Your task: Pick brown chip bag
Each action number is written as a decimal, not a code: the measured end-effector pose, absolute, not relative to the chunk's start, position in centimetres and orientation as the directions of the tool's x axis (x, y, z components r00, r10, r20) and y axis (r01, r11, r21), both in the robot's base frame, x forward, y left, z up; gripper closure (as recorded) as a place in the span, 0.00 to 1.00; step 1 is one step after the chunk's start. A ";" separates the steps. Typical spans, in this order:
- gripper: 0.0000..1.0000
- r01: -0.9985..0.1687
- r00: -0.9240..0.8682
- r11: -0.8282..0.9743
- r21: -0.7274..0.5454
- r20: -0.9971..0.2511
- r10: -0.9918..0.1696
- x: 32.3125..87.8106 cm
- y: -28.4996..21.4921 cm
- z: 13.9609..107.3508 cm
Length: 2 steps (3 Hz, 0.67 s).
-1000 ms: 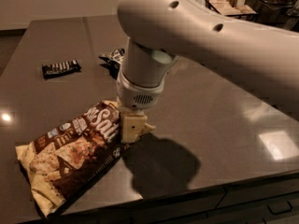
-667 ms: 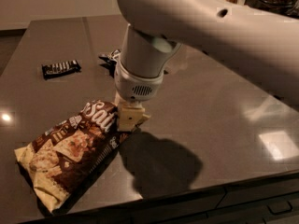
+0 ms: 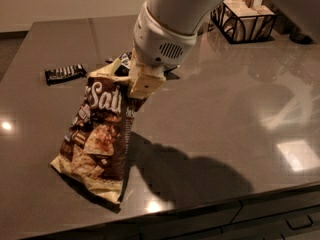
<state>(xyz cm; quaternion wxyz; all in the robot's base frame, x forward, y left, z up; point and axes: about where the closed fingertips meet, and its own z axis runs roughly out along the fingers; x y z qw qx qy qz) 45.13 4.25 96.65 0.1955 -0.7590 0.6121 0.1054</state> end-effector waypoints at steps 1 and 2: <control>1.00 -0.965 0.247 -0.183 -0.185 -0.424 -0.871 44.8 3.9 99.9; 1.00 -0.962 0.259 -0.187 -0.199 -0.452 -0.853 44.5 3.6 102.7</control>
Offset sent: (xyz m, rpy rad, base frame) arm -0.0085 -0.0140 0.0887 0.0973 -0.0023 0.0417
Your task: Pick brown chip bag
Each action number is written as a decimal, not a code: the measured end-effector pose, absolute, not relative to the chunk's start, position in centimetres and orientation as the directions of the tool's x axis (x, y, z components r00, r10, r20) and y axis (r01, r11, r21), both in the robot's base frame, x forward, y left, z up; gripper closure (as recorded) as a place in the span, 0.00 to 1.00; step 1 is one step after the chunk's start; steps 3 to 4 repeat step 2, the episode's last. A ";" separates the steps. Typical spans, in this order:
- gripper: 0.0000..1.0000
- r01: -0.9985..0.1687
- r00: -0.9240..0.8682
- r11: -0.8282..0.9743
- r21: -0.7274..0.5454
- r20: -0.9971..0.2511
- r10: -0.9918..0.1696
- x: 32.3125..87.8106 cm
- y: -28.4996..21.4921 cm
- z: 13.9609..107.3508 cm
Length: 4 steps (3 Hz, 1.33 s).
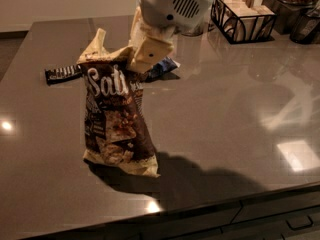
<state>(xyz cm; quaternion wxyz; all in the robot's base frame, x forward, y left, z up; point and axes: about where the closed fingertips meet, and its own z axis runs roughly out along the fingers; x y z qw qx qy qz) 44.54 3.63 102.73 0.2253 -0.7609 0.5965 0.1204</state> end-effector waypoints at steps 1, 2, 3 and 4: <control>1.00 -0.959 0.263 -0.173 -0.225 -0.477 -0.839 44.8 3.2 105.2; 1.00 -0.955 0.269 -0.168 -0.243 -0.481 -0.834 44.7 3.4 105.7; 1.00 -0.955 0.269 -0.168 -0.243 -0.481 -0.834 44.7 3.4 105.7; 1.00 -0.955 0.269 -0.168 -0.243 -0.481 -0.834 44.7 3.4 105.7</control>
Offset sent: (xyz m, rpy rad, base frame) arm 0.0019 -0.0041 0.0211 0.0305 -0.0166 -0.0055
